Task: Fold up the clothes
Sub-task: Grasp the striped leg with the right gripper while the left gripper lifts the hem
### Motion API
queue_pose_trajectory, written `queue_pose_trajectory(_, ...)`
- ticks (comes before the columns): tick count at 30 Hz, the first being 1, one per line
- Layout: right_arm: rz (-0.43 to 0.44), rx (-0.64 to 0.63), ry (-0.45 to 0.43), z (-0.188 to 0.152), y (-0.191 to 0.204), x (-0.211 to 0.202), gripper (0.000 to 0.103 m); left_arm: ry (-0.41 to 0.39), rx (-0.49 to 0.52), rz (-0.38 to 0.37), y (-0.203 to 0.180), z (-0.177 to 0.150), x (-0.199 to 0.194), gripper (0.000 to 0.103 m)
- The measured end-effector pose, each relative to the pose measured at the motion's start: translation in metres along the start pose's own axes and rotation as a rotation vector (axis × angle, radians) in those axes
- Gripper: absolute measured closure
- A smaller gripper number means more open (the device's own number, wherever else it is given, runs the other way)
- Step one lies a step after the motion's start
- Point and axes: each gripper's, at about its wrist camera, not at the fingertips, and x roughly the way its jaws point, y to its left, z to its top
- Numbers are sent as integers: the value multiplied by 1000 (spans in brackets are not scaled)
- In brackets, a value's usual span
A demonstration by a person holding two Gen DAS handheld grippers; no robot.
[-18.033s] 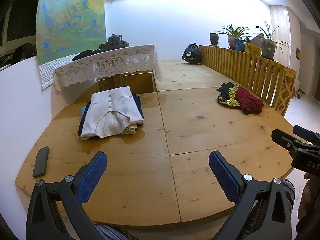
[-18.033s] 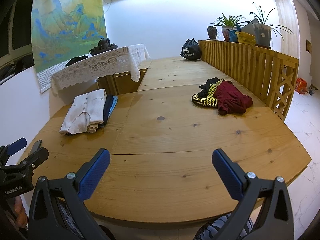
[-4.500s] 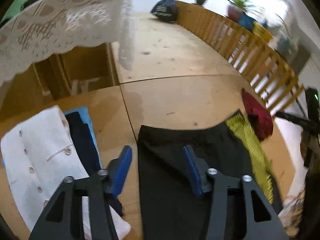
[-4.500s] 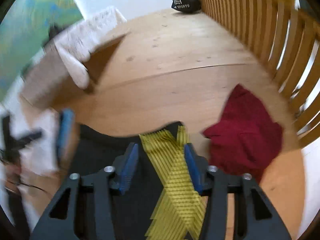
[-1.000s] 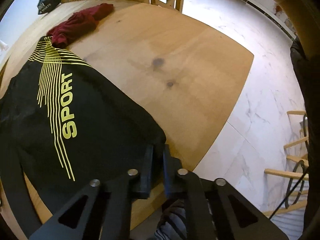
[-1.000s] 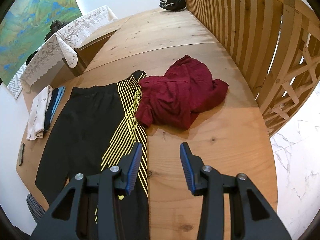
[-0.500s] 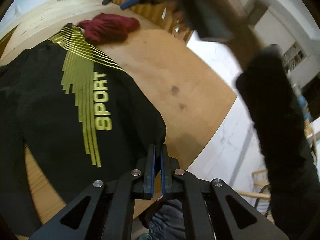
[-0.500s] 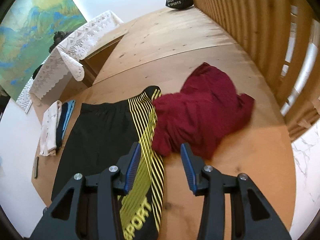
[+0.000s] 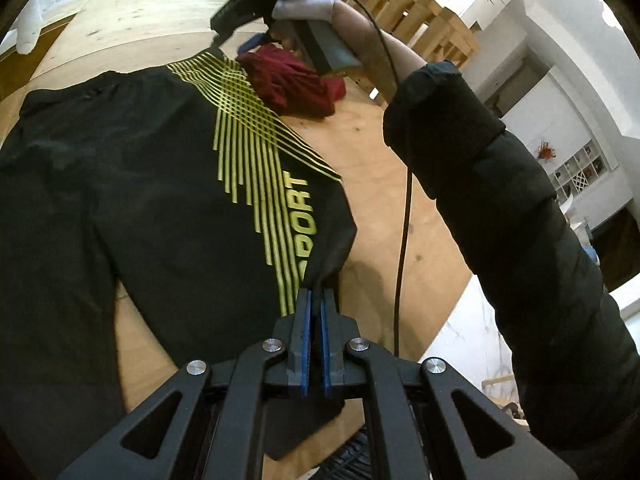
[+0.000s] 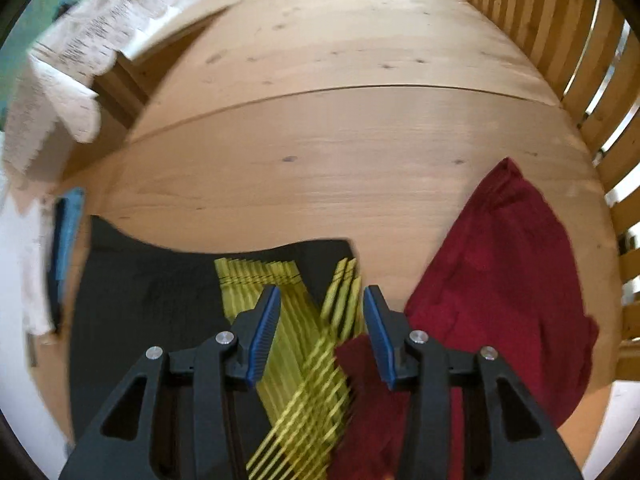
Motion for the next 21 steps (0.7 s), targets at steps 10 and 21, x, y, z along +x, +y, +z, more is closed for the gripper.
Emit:
queue_pose_trajectory(10,31,18,28,-1,8,21,88,-27,-4,-20,10,-6,-17,99)
queue_pose_trajectory(21,31,80,-67,0,49,-53,98,-175,-94,-62,44,-48,-93,99)
